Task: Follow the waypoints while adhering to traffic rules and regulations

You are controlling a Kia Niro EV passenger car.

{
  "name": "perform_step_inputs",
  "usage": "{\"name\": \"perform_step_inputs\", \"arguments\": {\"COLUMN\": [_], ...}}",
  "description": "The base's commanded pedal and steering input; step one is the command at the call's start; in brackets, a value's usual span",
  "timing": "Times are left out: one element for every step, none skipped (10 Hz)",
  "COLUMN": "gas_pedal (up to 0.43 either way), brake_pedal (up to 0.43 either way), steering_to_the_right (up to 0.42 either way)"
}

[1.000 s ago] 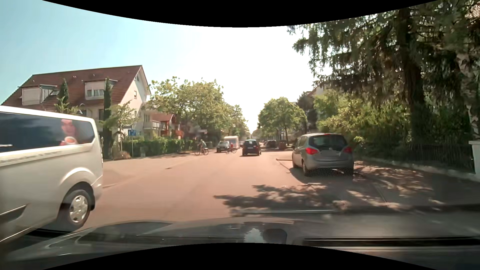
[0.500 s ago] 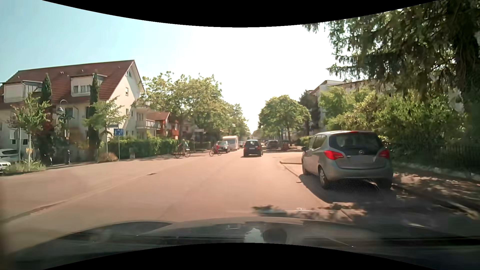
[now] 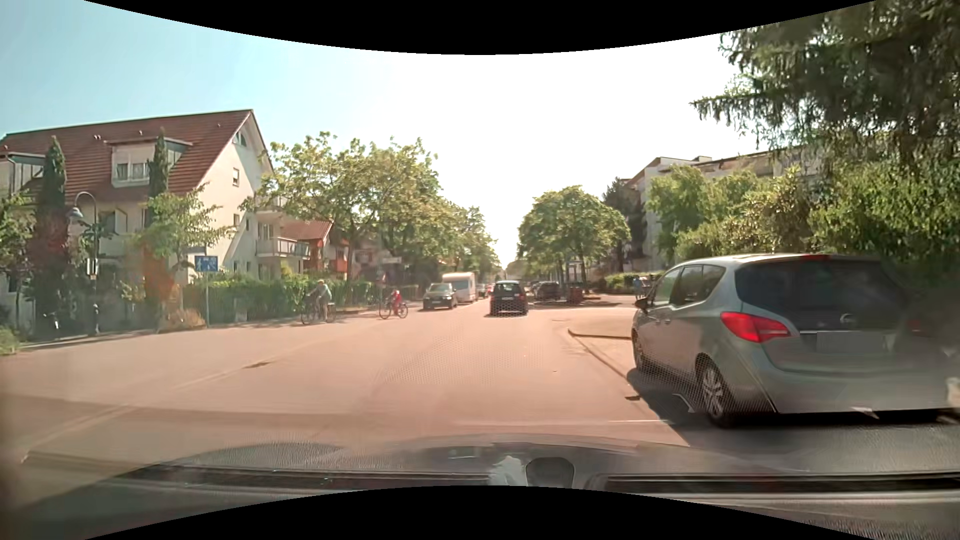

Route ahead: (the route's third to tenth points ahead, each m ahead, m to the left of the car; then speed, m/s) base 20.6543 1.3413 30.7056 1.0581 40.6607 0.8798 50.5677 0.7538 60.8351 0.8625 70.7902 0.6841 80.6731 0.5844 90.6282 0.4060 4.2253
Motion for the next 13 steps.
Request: {"name": "perform_step_inputs", "arguments": {"gas_pedal": [0.000, 0.000, 0.000, 0.000, 0.000, 0.000, 0.000, 0.000, 0.000, 0.000, 0.000, 0.000, 0.000], "brake_pedal": [0.000, 0.000, 0.000, 0.000, 0.000, 0.000, 0.000, 0.000, 0.000, 0.000, 0.000, 0.000, 0.000], "steering_to_the_right": [-0.007, -0.007, -0.007, -0.007, -0.007, -0.007, -0.008, -0.007, -0.007, -0.008, -0.007, -0.007, -0.007]}}
